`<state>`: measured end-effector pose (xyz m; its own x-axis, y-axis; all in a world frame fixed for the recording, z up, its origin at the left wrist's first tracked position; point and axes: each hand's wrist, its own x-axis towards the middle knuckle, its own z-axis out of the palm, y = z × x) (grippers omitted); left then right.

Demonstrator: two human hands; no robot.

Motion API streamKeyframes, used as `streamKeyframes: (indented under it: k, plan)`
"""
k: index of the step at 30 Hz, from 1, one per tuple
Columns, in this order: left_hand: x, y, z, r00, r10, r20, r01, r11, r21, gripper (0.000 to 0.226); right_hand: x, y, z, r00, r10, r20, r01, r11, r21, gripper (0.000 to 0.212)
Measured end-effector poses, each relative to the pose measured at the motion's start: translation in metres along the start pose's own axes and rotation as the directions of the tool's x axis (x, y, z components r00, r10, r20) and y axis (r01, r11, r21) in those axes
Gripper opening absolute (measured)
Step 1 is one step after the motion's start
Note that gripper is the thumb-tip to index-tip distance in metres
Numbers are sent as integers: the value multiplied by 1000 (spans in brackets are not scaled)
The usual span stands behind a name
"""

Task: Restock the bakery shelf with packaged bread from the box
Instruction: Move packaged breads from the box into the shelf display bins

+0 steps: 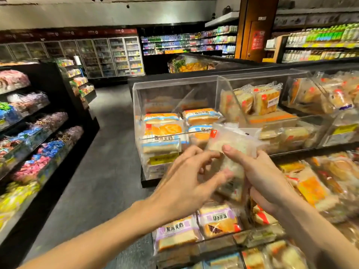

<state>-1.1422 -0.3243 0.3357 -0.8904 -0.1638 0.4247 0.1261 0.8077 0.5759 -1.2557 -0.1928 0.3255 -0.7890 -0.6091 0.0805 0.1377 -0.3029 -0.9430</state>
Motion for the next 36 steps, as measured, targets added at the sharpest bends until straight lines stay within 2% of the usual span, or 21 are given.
streamKeyframes:
  k: [3,5,8,9,11,13,15,18,21,24,26,28,30,33,36]
  plan:
    - [-30,-17,31,982,-166,95,166,986,11,76,-20,44,0,993,80,-88,-77,996,35,56]
    - [-43,-28,48,959,-261,111,270,960,-74,78,-30,72,-3,985,151,-84,-147,987,58,67]
    - [-55,-37,69,906,-408,113,422,859,-291,63,-42,104,-9,977,213,-27,-212,977,11,81]
    - [-59,-39,75,894,-436,108,446,832,-330,66,-45,112,-11,978,207,-3,-207,977,-46,87]
    - [-64,-43,87,865,-488,116,492,781,-384,85,-47,126,-18,979,189,73,-176,971,-161,94]
    - [-69,-53,100,809,-582,84,540,678,-498,97,-46,129,-24,964,190,185,-128,946,-299,76]
    - [-73,-65,111,729,-681,67,549,523,-652,83,-43,130,-28,955,170,242,-40,885,-464,52]
    - [-78,-77,119,649,-753,109,537,351,-767,70,-35,135,-40,947,95,306,116,789,-604,53]
    - [-78,-76,119,627,-765,143,518,272,-811,66,-24,150,-55,901,55,431,315,601,-735,58]
    - [-75,-71,123,570,-810,138,496,205,-844,51,-11,166,-66,867,-75,493,457,514,-725,48]
    - [-72,-73,127,522,-840,148,484,149,-862,40,1,172,-70,853,-164,496,512,452,-731,42]
    - [-69,-76,129,467,-871,152,487,110,-866,37,15,172,-74,853,-158,498,520,358,-776,42]
    - [-67,-79,128,426,-893,143,476,87,-875,37,29,171,-80,829,-144,540,559,227,-798,50]
    - [-67,-81,122,407,-901,149,459,61,-886,30,44,167,-91,770,-170,615,624,-5,-782,77]
    - [-69,-88,116,405,-901,153,445,48,-894,32,58,163,-101,709,-220,670,635,-213,-743,79]
